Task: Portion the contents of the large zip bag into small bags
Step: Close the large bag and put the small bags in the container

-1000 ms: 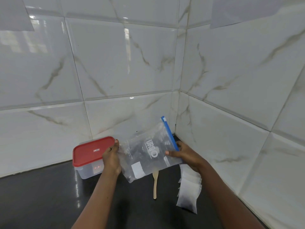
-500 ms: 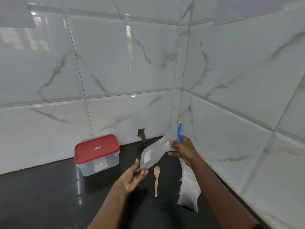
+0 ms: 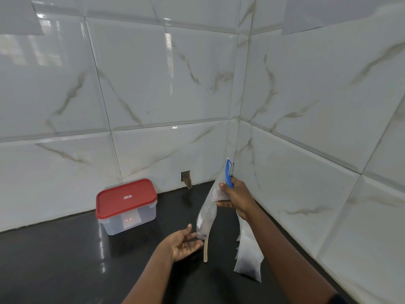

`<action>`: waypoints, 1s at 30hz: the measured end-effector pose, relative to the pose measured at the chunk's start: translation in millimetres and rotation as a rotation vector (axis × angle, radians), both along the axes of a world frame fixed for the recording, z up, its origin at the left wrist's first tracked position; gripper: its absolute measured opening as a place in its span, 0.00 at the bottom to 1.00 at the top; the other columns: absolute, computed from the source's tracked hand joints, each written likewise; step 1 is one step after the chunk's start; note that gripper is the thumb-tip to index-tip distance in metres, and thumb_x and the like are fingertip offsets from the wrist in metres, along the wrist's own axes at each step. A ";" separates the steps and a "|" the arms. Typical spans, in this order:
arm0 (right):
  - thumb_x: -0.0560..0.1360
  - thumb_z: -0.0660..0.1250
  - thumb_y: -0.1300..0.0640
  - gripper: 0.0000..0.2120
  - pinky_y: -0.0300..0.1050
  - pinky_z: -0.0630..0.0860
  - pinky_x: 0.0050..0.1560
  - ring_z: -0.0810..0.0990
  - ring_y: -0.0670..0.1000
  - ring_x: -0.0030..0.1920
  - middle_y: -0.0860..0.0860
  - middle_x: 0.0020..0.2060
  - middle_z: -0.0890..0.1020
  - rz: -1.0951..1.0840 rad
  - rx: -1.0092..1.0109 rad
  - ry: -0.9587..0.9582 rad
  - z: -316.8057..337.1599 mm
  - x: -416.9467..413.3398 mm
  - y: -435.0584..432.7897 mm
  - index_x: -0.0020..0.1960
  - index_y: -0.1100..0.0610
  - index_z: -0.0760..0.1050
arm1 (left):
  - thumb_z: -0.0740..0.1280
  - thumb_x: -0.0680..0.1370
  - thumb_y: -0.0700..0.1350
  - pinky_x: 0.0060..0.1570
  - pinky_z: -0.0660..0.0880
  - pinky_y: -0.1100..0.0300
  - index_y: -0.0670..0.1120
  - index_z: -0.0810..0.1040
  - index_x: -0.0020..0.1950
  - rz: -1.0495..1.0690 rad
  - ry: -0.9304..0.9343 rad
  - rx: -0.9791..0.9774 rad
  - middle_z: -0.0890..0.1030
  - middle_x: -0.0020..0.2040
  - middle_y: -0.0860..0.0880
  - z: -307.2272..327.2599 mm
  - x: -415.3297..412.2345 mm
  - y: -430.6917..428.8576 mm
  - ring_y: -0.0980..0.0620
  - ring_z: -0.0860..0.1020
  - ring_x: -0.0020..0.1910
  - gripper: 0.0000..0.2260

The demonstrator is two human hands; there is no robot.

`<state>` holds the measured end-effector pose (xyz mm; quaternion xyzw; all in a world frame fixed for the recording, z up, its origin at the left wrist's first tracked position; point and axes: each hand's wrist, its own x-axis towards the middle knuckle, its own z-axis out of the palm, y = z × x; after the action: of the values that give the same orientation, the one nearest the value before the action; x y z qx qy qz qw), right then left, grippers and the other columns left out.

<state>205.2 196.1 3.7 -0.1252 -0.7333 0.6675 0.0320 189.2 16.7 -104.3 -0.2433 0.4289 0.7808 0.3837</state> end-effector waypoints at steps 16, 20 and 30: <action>0.80 0.60 0.56 0.10 0.37 0.79 0.33 0.77 0.52 0.46 0.55 0.49 0.76 -0.060 0.303 0.052 24.0 -3.7 0.1 0.58 0.60 0.72 | 0.65 0.76 0.37 0.32 0.81 0.55 0.35 0.72 0.62 0.200 0.039 0.225 0.79 0.46 0.37 7.7 -1.2 -6.6 0.46 0.82 0.38 0.16; 0.80 0.60 0.54 0.09 0.48 0.79 0.51 0.75 0.51 0.42 0.53 0.42 0.75 -0.060 0.674 0.139 35.4 -9.2 3.6 0.50 0.60 0.72 | 0.62 0.77 0.34 0.31 0.81 0.58 0.33 0.71 0.63 0.191 0.108 0.155 0.79 0.43 0.39 6.8 -1.1 -6.1 0.48 0.80 0.41 0.15; 0.77 0.66 0.57 0.10 0.43 0.76 0.46 0.78 0.50 0.41 0.55 0.47 0.82 0.343 0.969 0.270 104.7 11.3 -18.4 0.55 0.59 0.80 | 0.72 0.64 0.31 0.72 0.55 0.46 0.52 0.52 0.75 0.228 0.565 -0.061 0.62 0.73 0.45 10.0 -9.3 -26.9 0.43 0.59 0.73 0.47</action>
<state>216.5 177.7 108.4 0.1125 -0.9570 0.2580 0.0707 179.9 -10.1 -94.3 -0.0743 0.5117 0.8424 0.1515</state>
